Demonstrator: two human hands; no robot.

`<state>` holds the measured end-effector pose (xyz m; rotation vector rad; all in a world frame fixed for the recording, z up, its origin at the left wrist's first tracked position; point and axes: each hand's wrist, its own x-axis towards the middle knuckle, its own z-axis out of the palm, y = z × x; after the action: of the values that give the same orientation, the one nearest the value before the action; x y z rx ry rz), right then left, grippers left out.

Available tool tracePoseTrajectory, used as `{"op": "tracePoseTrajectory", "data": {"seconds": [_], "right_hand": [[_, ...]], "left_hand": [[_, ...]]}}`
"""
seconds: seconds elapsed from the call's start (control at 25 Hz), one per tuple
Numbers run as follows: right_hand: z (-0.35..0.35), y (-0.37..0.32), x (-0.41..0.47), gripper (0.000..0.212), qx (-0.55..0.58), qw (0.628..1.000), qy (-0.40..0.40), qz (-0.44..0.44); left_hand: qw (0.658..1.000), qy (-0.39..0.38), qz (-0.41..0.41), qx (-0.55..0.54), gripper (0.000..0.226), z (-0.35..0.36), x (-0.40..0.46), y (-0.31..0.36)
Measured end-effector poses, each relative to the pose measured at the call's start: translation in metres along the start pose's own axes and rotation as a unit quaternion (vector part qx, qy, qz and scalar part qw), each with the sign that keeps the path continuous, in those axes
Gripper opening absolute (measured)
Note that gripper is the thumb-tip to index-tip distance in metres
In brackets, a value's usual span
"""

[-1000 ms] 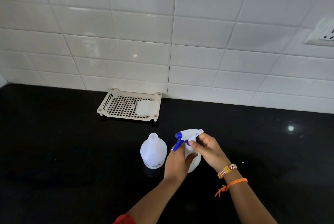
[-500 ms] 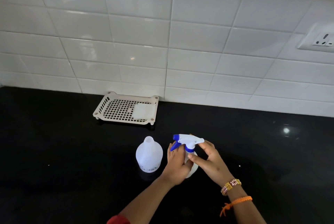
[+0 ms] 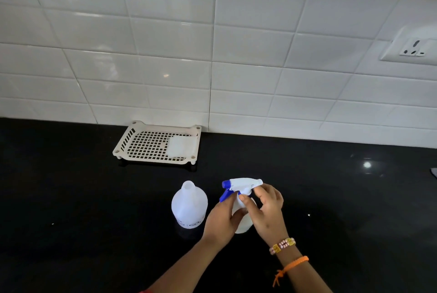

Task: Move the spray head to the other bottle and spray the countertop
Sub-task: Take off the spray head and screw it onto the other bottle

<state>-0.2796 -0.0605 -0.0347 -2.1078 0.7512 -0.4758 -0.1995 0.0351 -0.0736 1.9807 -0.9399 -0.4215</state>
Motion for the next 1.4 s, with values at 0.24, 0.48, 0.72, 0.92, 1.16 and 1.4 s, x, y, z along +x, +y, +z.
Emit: {"op": "tracePoseTrajectory", "data": {"seconds": [0.24,0.48,0.72,0.92,1.16,1.4], "right_hand": [[0.03,-0.007,-0.01,0.023,-0.057,0.982,0.179,-0.013],[0.019,-0.001,-0.012,0.02,0.049,0.996,0.064,0.024],[0.022,-0.005,-0.019,0.051,0.022,0.996,0.061,0.059],[-0.023,0.009,0.019,0.046,-0.01,0.989,-0.148,-0.003],[-0.017,0.018,0.007,0.053,0.018,0.994,-0.108,0.019],[0.037,0.009,-0.068,0.051,0.238,0.955,0.067,0.164]], "left_hand": [[0.991,0.115,-0.069,0.026,0.043,0.02,-0.007,0.009],[0.988,0.101,-0.058,0.101,0.043,0.023,-0.004,0.006],[0.995,-0.07,-0.014,-0.066,0.042,-0.002,-0.001,0.0],[0.993,0.046,-0.066,0.089,0.057,0.008,-0.01,0.013],[0.981,0.014,-0.073,0.178,0.071,0.016,-0.012,0.008],[0.99,-0.133,-0.05,-0.012,0.06,-0.028,-0.073,-0.027]]}}
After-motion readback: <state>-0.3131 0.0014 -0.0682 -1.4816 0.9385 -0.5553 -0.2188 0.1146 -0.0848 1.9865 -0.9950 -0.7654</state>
